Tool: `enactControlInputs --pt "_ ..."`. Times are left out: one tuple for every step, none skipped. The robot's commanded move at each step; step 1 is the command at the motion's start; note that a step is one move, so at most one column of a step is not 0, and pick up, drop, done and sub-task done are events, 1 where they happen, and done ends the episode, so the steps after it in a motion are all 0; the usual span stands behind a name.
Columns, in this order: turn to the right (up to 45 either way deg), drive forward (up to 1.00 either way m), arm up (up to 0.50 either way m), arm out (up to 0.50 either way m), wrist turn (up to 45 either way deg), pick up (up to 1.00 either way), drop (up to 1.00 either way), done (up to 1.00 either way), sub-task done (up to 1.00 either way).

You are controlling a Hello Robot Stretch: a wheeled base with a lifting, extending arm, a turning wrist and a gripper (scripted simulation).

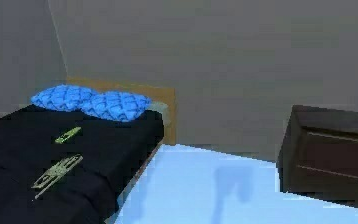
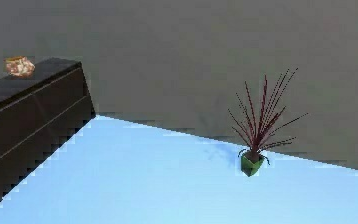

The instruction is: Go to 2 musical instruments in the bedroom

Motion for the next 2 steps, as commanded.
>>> enactControlInputs --pt "45.0 0.0 0.0 0.0 0.0 0.0 0.0 0.0 0.0" --pt "45.0 0.0 0.0 0.0 0.0 0.0 0.0 0.0 0.0"
